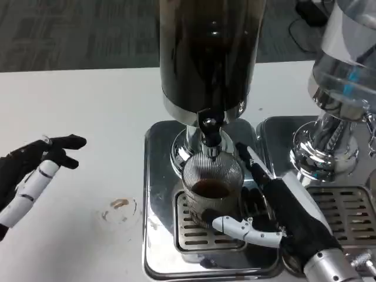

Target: Grasp the cup under the faucet to collect the drink, then remove the cup.

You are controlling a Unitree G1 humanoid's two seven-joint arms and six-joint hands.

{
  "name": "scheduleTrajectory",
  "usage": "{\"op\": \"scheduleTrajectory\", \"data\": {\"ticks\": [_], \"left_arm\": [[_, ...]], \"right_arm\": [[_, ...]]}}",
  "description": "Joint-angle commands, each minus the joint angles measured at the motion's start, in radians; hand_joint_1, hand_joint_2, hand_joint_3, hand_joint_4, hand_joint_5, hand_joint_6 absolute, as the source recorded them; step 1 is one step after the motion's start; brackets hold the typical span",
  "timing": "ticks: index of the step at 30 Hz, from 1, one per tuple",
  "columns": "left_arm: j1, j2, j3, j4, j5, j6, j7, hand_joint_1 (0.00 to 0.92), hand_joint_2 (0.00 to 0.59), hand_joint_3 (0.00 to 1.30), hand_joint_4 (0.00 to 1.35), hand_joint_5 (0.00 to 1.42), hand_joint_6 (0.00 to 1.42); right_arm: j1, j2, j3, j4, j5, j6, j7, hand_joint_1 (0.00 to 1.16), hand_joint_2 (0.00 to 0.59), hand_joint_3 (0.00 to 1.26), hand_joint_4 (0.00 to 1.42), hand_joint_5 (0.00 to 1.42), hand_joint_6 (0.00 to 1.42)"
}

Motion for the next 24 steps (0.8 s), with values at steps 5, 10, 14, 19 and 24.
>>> {"op": "scheduleTrajectory", "data": {"ticks": [5, 10, 14, 19, 24], "left_arm": [[-0.031, 0.035, -0.008, 0.051, -0.052, -0.017, -0.024, 0.000, 0.255, 0.43, 0.33, 0.48, 0.06], [-0.023, 0.044, -0.002, 0.046, -0.062, -0.012, -0.031, 0.000, 0.258, 0.44, 0.35, 0.51, 0.06], [-0.020, 0.050, 0.000, 0.043, -0.069, -0.008, -0.036, 0.000, 0.259, 0.44, 0.35, 0.51, 0.06], [-0.014, 0.062, 0.010, 0.032, -0.076, 0.003, -0.039, 0.000, 0.259, 0.44, 0.36, 0.53, 0.06], [-0.002, 0.069, 0.012, 0.020, -0.093, 0.019, -0.037, 0.000, 0.259, 0.44, 0.36, 0.54, 0.06]], "right_arm": [[-0.048, 0.033, 0.011, 0.107, 0.010, -0.079, -0.059, 0.77, 0.123, 0.00, 0.00, 0.00, 0.03], [-0.064, 0.062, 0.011, 0.191, 0.012, -0.165, -0.115, 0.78, 0.125, 0.00, 0.00, 0.00, 0.06], [-0.072, 0.083, 0.014, 0.265, 0.035, -0.218, -0.132, 0.79, 0.124, 0.00, 0.00, 0.00, 0.10], [-0.069, 0.100, 0.018, 0.290, 0.035, -0.258, -0.158, 0.79, 0.126, 0.00, 0.00, 0.01, 0.12], [-0.071, 0.118, 0.020, 0.308, 0.038, -0.288, -0.178, 0.79, 0.126, 0.00, 0.03, 0.07, 0.21]]}}
